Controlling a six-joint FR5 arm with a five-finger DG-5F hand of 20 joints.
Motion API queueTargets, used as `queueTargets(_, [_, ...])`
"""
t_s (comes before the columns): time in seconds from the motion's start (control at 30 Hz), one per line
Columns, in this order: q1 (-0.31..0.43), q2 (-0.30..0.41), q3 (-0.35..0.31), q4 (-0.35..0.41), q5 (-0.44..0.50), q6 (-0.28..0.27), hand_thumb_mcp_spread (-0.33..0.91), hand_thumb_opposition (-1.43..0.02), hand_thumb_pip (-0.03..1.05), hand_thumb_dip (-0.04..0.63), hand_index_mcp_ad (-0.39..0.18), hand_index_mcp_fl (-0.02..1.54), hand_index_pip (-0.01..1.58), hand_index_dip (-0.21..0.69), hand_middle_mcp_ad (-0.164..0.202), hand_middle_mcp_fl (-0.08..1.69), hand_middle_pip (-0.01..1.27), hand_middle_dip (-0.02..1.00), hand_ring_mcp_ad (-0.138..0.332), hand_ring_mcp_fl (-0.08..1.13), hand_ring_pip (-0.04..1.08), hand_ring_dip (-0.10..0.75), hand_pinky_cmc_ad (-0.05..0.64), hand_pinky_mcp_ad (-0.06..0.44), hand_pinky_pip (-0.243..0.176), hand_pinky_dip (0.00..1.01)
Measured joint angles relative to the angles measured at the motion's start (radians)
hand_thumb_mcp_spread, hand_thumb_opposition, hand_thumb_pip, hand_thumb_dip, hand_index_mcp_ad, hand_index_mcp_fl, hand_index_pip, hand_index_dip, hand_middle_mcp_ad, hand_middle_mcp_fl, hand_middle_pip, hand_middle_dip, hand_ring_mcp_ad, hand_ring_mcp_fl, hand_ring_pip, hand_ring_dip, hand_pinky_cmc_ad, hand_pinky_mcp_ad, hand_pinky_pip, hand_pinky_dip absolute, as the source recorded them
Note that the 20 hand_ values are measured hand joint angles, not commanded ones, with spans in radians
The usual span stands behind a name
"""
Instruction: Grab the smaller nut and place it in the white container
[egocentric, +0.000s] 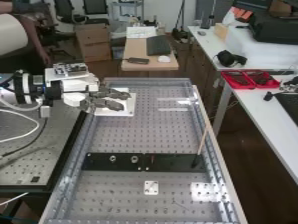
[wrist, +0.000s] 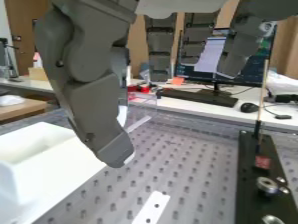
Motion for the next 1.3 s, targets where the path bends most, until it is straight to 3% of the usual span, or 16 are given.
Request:
queueTargets(0.3, [0.186, 0.056, -0.033, 0.002, 0.085, 0.026, 0.65, -0.97, 0.52, 0.284, -0.236, 0.35, 1.51, 0.3, 0.072, 0.21, 0.14, 0.21, 0.115, 0.01, 0.09, 0.082, 0.337, 0.279, 0.003, 0.2])
queueTargets(0.6, [0.334, 0.051, -0.056, 0.059, 0.164, 0.085, 0.65, -0.97, 0.52, 0.281, -0.232, 0.35, 1.51, 0.3, 0.072, 0.23, 0.13, 0.21, 0.113, 0.01, 0.09, 0.079, 0.337, 0.279, 0.003, 0.2])
queueTargets(1.0, [0.412, 0.014, -0.081, 0.156, 0.24, 0.169, 0.64, -0.97, 0.52, 0.284, -0.232, 0.35, 1.51, 0.3, 0.075, 0.23, 0.14, 0.21, 0.113, 0.01, 0.09, 0.082, 0.333, 0.279, 0.003, 0.2])
queueTargets(1.3, [0.457, 0.001, -0.096, 0.19, 0.281, 0.202, 0.65, -0.97, 0.52, 0.284, -0.232, 0.35, 1.51, 0.3, 0.073, 0.23, 0.13, 0.22, 0.113, 0.01, 0.09, 0.082, 0.333, 0.279, 0.003, 0.2])
